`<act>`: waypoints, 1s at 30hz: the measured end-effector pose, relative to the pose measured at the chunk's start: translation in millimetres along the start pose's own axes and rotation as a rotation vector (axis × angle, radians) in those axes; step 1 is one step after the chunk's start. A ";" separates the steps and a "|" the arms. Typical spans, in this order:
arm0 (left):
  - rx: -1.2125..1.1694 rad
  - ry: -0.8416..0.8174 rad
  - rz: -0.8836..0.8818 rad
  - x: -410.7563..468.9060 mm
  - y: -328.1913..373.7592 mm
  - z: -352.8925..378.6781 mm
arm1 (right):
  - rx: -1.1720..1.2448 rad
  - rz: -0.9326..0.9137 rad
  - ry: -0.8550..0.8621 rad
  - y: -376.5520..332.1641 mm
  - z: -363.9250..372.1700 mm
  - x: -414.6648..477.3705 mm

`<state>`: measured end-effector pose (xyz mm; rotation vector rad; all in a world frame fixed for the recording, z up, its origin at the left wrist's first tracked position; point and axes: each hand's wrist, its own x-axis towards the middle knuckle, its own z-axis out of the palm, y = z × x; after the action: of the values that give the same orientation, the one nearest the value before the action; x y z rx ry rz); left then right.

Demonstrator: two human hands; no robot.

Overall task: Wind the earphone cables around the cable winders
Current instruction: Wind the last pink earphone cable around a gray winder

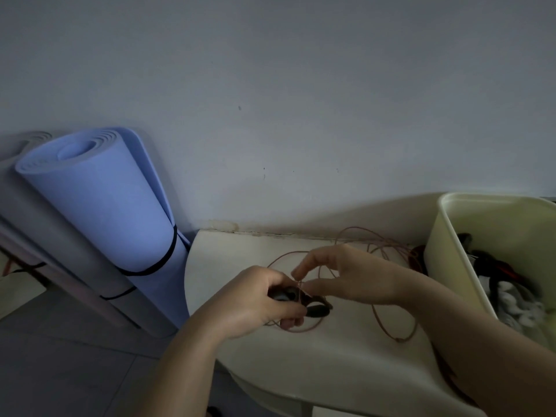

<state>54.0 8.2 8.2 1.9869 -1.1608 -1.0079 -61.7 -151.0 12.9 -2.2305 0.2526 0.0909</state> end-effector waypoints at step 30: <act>-0.083 -0.097 0.047 -9.2 7.8 -6.1 | 0.839 0.163 0.035 -2.5 0.3 3.1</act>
<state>53.0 14.0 20.3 1.8560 -1.1912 -1.1206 -58.1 -149.7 14.1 -1.3775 0.4044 0.0236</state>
